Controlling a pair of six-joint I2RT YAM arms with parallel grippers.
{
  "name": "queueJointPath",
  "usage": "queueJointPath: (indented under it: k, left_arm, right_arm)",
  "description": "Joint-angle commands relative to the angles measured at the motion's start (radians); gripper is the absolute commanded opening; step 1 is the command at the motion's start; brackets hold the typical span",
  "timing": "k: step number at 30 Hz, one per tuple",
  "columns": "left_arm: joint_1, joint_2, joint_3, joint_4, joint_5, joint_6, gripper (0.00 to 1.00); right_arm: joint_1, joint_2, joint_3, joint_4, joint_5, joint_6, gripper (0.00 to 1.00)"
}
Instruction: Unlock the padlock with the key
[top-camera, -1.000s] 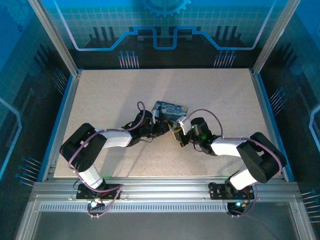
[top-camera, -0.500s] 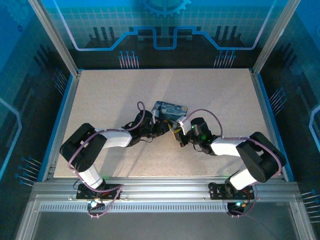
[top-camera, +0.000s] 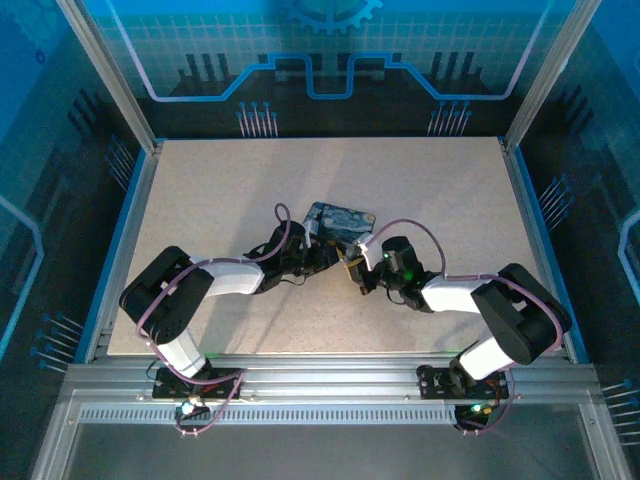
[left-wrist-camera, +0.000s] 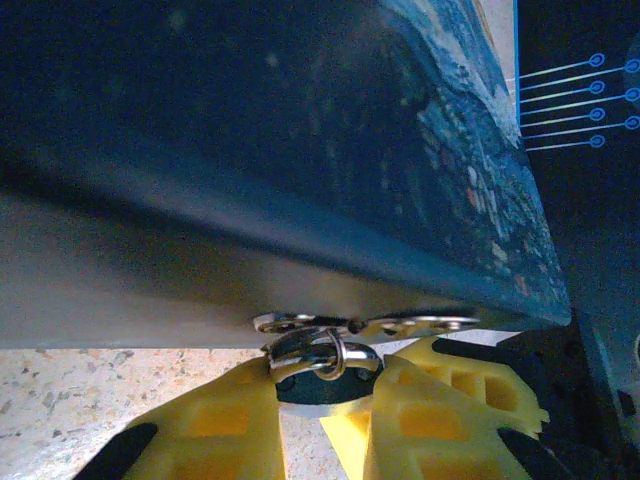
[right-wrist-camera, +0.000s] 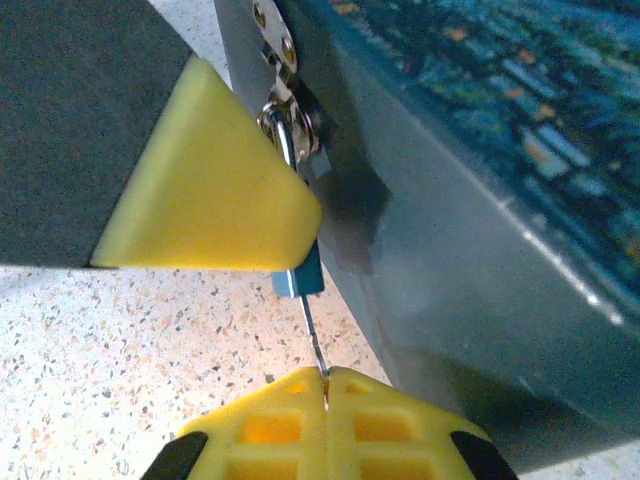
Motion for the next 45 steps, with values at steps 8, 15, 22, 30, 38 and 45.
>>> queueJointPath:
  k: [8, 15, 22, 30, 38, 45]
  left_arm:
    - [-0.012, -0.040, -0.003, 0.029, 0.038, 0.001, 0.11]
    - [-0.012, -0.038, -0.008, 0.032, 0.038, -0.001, 0.11]
    - [-0.012, -0.035, -0.006, 0.032, 0.039, 0.000, 0.11]
    - [-0.012, -0.034, -0.008, 0.037, 0.040, -0.001, 0.11]
    - [-0.012, -0.034, -0.010, 0.040, 0.042, -0.003, 0.11]
    - [-0.012, -0.032, -0.008, 0.046, 0.045, -0.008, 0.11]
  right_arm:
    - [-0.010, -0.001, -0.034, 0.030, 0.001, 0.027, 0.00]
    - [-0.010, -0.011, -0.025, 0.050, -0.011, 0.036, 0.00]
    - [-0.011, -0.033, -0.022, 0.055, -0.019, 0.041, 0.00]
    - [-0.011, -0.041, -0.026, 0.064, -0.017, 0.048, 0.00]
    - [-0.010, -0.017, -0.005, 0.058, -0.008, 0.053, 0.00]
    - [-0.009, 0.013, 0.018, 0.062, -0.022, 0.059, 0.00]
